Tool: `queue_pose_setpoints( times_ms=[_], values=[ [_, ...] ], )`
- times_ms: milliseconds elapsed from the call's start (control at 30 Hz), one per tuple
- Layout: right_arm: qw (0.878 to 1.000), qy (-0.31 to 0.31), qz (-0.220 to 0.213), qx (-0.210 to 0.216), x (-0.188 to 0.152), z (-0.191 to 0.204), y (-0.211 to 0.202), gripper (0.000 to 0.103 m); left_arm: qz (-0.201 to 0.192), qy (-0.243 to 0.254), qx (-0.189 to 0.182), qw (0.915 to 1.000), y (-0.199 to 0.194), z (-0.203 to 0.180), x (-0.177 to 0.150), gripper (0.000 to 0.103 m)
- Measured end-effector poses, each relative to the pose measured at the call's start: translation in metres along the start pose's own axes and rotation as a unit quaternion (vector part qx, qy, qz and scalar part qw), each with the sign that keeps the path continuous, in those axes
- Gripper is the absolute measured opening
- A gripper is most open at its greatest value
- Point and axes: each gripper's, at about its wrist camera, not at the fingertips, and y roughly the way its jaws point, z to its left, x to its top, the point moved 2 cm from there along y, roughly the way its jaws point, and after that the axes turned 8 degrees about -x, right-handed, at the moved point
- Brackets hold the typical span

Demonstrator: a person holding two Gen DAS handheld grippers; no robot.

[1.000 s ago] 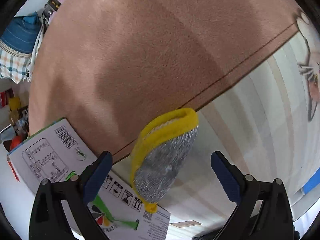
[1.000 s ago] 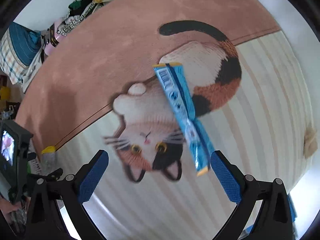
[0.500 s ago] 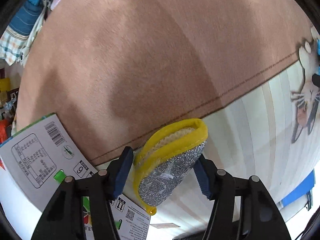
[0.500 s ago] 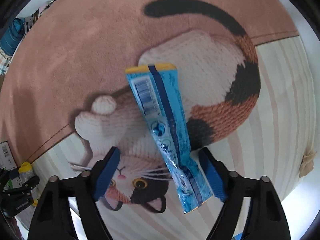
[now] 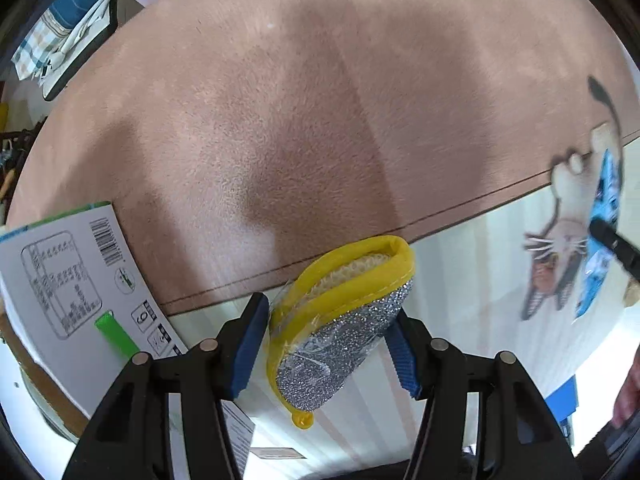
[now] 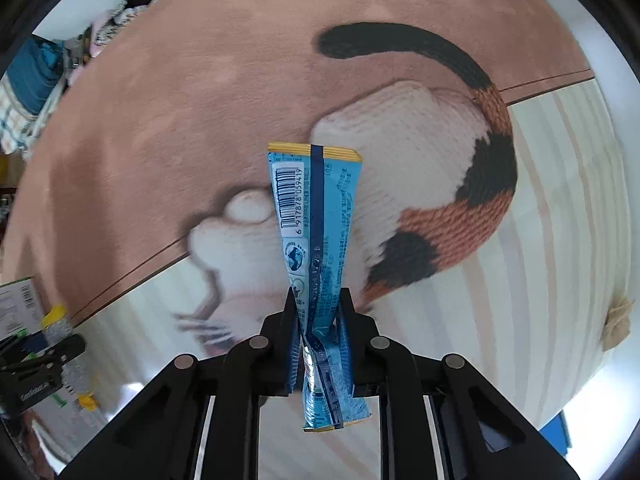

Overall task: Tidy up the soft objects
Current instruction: 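Carry the sponge and stick packet with both grippers over the box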

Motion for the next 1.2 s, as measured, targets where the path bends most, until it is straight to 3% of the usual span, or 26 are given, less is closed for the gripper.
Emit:
queue_pose_setpoints(
  times_ms=[267, 467, 600, 800, 900, 1067, 1200],
  values=[
    [0.995, -0.051, -0.048, 0.065, -0.049, 0.060, -0.073, 0.017, -0.064, -0.017, -0.066, 0.9956, -0.068, 0.014, -0.034, 0.054],
    [0.983, -0.102, -0.072, 0.132, -0.094, 0.133, -0.138, 0.017, -0.129, -0.042, -0.115, 0.9841, -0.127, 0.051, -0.095, 0.054],
    [0.973, -0.146, -0.085, 0.158, -0.135, 0.196, -0.179, 0.017, -0.171, -0.080, -0.128, 0.9736, -0.160, 0.102, -0.149, 0.054],
    [0.965, -0.201, -0.098, 0.135, -0.176, 0.299, -0.194, 0.017, -0.203, -0.164, -0.106, 0.9594, -0.172, 0.215, -0.213, 0.055],
    [0.966, -0.213, -0.096, 0.114, -0.186, 0.338, -0.185, 0.017, -0.202, -0.206, -0.100, 0.9522, -0.159, 0.264, -0.236, 0.055],
    [0.969, -0.218, -0.089, 0.071, -0.188, 0.387, -0.157, 0.017, -0.179, -0.260, -0.089, 0.9448, -0.120, 0.330, -0.247, 0.055],
    [0.972, -0.214, -0.081, 0.045, -0.184, 0.408, -0.134, 0.017, -0.150, -0.268, -0.087, 0.9478, -0.094, 0.358, -0.241, 0.055]
  ],
)
